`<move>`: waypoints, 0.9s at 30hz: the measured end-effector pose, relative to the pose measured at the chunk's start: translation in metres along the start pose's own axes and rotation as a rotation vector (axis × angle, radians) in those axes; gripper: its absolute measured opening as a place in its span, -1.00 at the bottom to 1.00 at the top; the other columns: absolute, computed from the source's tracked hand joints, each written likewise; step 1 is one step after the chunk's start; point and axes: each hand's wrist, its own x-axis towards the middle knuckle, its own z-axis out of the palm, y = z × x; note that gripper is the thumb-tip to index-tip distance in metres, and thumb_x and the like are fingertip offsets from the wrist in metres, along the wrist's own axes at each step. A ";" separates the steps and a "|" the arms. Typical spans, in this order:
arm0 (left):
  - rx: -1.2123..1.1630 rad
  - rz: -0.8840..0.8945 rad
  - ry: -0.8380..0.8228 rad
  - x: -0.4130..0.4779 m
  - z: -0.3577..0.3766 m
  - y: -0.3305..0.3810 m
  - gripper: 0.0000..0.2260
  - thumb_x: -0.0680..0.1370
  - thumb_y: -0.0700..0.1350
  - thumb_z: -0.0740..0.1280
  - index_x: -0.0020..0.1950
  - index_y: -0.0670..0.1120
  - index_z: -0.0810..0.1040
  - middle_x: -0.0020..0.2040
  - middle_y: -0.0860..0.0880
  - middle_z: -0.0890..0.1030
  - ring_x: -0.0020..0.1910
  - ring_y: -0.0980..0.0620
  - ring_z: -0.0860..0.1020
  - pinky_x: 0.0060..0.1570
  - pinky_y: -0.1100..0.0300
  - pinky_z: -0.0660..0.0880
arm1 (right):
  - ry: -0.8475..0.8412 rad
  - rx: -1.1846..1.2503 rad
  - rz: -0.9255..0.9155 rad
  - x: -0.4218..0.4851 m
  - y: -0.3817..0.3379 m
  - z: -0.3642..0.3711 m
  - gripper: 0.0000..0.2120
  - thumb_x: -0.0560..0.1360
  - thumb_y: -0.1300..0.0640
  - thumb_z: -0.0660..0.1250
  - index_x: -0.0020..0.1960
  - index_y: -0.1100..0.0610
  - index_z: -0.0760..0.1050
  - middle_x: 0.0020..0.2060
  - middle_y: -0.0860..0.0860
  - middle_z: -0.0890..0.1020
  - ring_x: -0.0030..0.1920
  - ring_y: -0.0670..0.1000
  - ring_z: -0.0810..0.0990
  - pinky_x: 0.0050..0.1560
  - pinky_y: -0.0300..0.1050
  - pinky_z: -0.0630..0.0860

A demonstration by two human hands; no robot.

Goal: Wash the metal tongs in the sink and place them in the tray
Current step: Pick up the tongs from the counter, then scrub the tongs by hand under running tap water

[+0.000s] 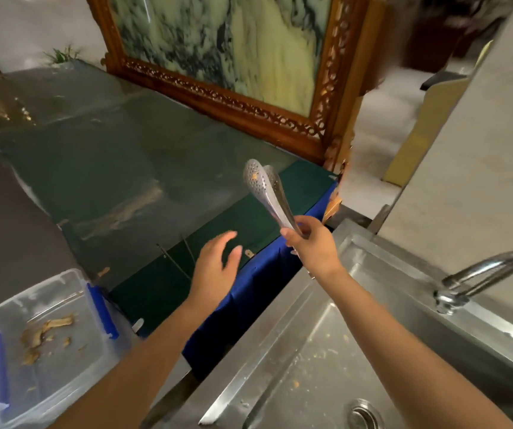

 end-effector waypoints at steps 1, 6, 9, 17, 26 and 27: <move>-0.154 -0.052 -0.004 0.002 0.008 0.027 -0.72 0.57 -0.09 0.23 0.27 -0.08 0.49 0.28 -0.05 0.51 0.23 0.06 0.48 0.19 0.35 0.36 | 0.022 0.025 -0.014 -0.007 -0.007 -0.012 -0.66 0.47 0.11 0.38 0.19 0.20 0.44 -0.04 0.13 0.60 -0.03 0.20 0.62 0.07 0.15 0.57; -0.764 -0.248 -0.181 0.001 0.050 0.126 -0.72 0.57 -0.04 0.23 0.20 -0.15 0.54 0.18 -0.12 0.60 0.17 -0.05 0.56 0.21 0.08 0.48 | 0.107 0.105 -0.072 -0.049 -0.024 -0.078 -0.76 0.48 0.18 0.37 0.10 0.25 0.49 -0.14 0.21 0.65 -0.25 0.04 0.60 -0.26 -0.31 0.56; -0.952 -0.184 -0.336 -0.006 0.071 0.158 -0.71 0.59 -0.06 0.20 0.18 -0.21 0.53 0.14 -0.20 0.62 0.15 -0.09 0.58 0.18 0.05 0.49 | 0.151 0.137 -0.063 -0.076 -0.021 -0.115 -0.81 0.47 0.17 0.39 0.06 0.19 0.53 -0.19 0.14 0.66 -0.24 0.02 0.59 -0.14 -0.17 0.55; -1.235 -0.265 -0.517 -0.031 0.143 0.197 -0.57 0.51 -0.10 0.26 0.33 -0.27 0.36 0.14 -0.23 0.54 0.06 -0.08 0.56 0.02 0.16 0.54 | 0.370 0.072 -0.015 -0.111 0.025 -0.170 -0.85 0.43 0.13 0.43 -0.01 0.03 0.54 -0.21 -0.11 0.63 -0.19 -0.10 0.59 -0.14 -0.33 0.48; -1.312 -0.474 -0.730 -0.043 0.209 0.182 -0.78 0.54 -0.10 0.23 0.11 -0.16 0.52 -0.01 -0.09 0.67 0.02 0.01 0.65 -0.07 0.19 0.60 | 0.422 0.031 0.079 -0.126 0.094 -0.182 -0.93 0.45 0.09 0.39 -0.06 0.02 0.58 -0.28 -0.17 0.63 -0.26 -0.28 0.59 -0.21 -0.49 0.43; -1.299 -0.501 -0.714 -0.044 0.215 0.179 -0.81 0.56 -0.12 0.22 0.09 -0.17 0.54 -0.05 -0.09 0.67 -0.02 0.01 0.66 -0.09 0.18 0.60 | 0.452 -0.006 0.073 -0.128 0.105 -0.183 -0.94 0.47 0.10 0.37 -0.07 0.04 0.60 -0.29 -0.18 0.62 -0.27 -0.31 0.58 -0.24 -0.54 0.40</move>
